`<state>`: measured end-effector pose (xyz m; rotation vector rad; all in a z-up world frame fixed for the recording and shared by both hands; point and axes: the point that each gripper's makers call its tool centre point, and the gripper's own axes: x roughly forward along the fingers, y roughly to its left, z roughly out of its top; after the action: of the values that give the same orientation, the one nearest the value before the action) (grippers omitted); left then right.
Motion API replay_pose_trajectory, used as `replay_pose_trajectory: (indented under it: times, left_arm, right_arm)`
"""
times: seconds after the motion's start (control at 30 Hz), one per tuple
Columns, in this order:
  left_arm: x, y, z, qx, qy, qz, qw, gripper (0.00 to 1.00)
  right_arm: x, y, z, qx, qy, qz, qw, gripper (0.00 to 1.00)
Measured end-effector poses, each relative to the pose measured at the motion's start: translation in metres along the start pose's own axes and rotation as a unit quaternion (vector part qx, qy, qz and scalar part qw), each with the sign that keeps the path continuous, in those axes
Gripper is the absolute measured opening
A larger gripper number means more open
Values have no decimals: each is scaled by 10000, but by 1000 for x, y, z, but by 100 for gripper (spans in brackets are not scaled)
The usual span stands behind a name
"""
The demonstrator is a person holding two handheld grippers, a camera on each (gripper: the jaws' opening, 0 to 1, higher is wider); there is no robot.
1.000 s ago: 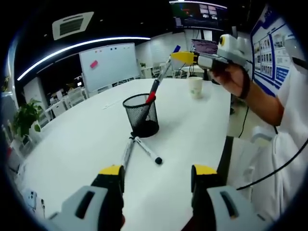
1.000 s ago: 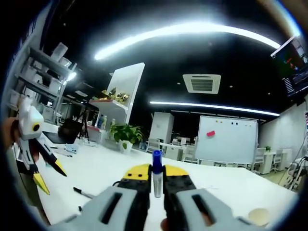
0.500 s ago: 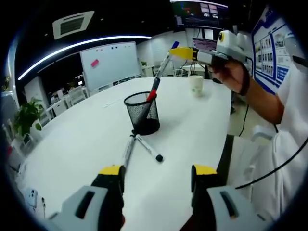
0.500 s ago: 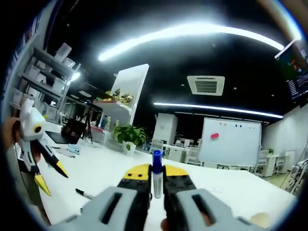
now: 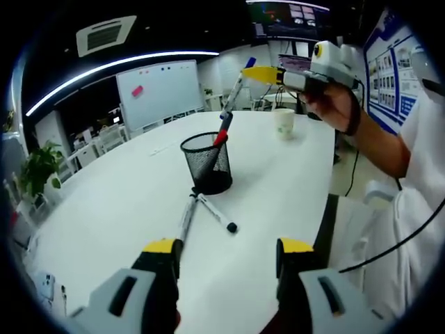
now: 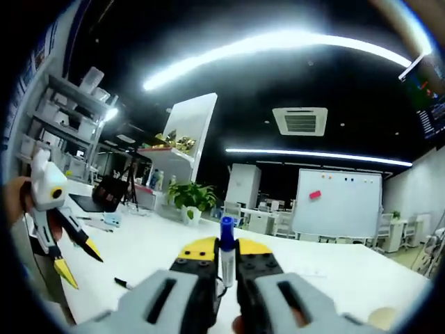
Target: Place the scattered laser pointers and whiteboard markers into the pen holder and stack the scattered paper cups together
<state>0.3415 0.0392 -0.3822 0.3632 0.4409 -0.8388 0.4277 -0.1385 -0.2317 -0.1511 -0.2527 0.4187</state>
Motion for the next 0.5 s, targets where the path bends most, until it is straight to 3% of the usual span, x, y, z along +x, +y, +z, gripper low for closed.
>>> replay_pose_trajectory:
  times: [0.5]
  left_arm:
    - [-3,1,-1,-8,-5,10,10000,57]
  right_arm:
    - [6,11,-1,-30,33,151,9999,9]
